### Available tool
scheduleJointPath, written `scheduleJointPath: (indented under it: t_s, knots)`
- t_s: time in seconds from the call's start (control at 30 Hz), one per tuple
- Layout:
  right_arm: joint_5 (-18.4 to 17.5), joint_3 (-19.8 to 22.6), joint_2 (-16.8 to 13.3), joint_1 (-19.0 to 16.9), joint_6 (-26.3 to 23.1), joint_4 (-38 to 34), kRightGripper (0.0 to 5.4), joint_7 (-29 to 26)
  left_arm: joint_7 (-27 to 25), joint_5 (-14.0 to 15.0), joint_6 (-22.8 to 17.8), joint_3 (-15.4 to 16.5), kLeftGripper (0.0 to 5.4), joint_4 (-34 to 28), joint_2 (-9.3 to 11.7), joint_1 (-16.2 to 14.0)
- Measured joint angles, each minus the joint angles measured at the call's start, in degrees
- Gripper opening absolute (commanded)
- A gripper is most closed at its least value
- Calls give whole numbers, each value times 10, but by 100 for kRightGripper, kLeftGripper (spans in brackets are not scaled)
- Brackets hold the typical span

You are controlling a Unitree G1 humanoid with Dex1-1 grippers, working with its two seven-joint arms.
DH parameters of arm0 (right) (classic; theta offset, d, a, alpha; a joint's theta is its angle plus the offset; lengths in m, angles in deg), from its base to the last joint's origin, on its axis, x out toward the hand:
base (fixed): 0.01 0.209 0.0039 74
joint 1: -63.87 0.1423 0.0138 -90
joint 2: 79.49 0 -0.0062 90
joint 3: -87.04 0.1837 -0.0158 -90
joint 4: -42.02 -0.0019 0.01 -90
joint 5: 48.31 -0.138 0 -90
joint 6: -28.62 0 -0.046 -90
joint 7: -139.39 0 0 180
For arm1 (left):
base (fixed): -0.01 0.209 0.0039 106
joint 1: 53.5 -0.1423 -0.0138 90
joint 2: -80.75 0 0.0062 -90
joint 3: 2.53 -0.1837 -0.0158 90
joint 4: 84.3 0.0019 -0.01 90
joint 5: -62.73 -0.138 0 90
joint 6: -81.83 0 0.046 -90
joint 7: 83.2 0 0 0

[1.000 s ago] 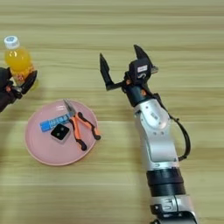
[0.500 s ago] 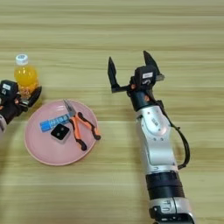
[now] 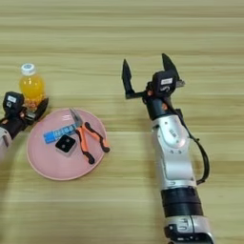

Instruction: Move the objects on the table

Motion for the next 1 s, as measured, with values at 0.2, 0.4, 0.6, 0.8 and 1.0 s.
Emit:
scheduleJointPath:
  t_s: [0.2, 0.4, 0.6, 0.8, 1.0]
  knots:
    - [-11, 7, -6, -7, -14, -30, 540, -1, 9, 0, -6, -4, 338, -28, -12, -10]
    - [-18, 13, -14, -8, -27, -49, 540, -2, 14, 0, -19, -4, 338, -34, -17, -21]
    - [-24, 16, -19, -8, -27, -62, 540, -2, 22, 0, -19, -3, 338, -33, -19, -21]
    - [-28, 18, -20, -8, -28, -65, 540, -2, 33, 0, -8, 3, 338, -17, -19, -14]
    - [-32, 19, -23, -8, -28, -69, 540, -2, 39, -6, 2, 1, 338, -8, -19, -12]
